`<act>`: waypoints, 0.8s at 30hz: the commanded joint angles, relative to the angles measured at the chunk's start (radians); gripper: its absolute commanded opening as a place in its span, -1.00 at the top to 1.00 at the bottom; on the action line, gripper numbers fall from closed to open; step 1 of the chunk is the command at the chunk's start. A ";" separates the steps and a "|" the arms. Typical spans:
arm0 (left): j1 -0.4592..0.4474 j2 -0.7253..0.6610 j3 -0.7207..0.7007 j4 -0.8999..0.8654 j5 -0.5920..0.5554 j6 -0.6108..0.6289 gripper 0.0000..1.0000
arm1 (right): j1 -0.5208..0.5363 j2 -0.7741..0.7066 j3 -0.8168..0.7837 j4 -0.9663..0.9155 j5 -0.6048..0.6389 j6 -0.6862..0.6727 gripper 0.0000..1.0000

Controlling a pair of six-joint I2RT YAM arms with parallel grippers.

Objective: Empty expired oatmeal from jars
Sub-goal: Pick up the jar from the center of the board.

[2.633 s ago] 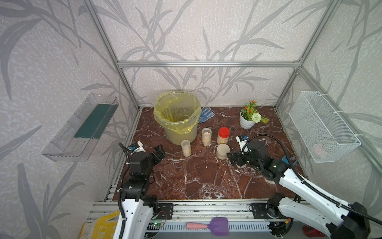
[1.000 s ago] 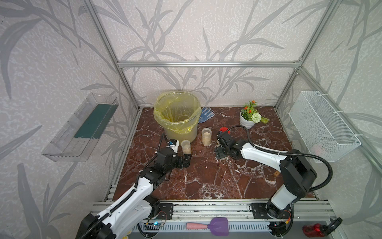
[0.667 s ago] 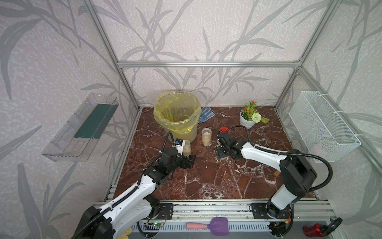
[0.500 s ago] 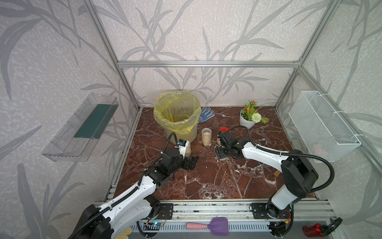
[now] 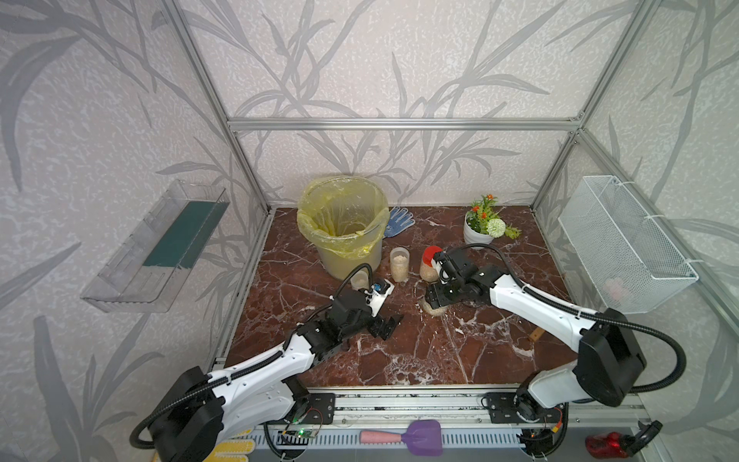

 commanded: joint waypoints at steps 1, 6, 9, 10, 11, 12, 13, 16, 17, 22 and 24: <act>-0.021 0.062 0.047 0.081 0.051 0.076 -0.94 | -0.016 -0.103 0.039 -0.052 -0.083 0.023 0.23; -0.061 0.191 0.115 0.131 0.100 0.117 -0.94 | -0.031 -0.199 0.011 -0.052 -0.150 0.056 0.24; -0.081 0.252 0.164 0.144 0.126 0.138 -0.93 | -0.032 -0.239 0.007 -0.056 -0.195 0.072 0.25; -0.084 0.270 0.178 0.150 0.136 0.141 -0.92 | -0.032 -0.246 0.009 -0.063 -0.212 0.073 0.25; -0.087 0.286 0.191 0.160 0.147 0.140 -0.92 | -0.032 -0.251 0.012 -0.067 -0.226 0.075 0.25; -0.089 0.296 0.199 0.172 0.156 0.137 -0.92 | -0.033 -0.255 0.011 -0.070 -0.237 0.079 0.26; -0.090 0.305 0.201 0.196 0.162 0.130 -0.92 | -0.033 -0.261 0.013 -0.069 -0.246 0.083 0.26; -0.092 0.329 0.204 0.259 0.186 0.109 -0.92 | -0.033 -0.276 0.011 -0.068 -0.263 0.094 0.26; -0.093 0.340 0.210 0.262 0.190 0.107 -0.92 | -0.032 -0.282 0.010 -0.065 -0.267 0.100 0.27; -0.104 0.384 0.217 0.303 0.194 0.102 -0.92 | -0.032 -0.286 0.009 -0.040 -0.313 0.121 0.27; -0.104 0.390 0.211 0.328 0.192 0.099 -0.92 | -0.033 -0.283 0.011 -0.040 -0.326 0.121 0.27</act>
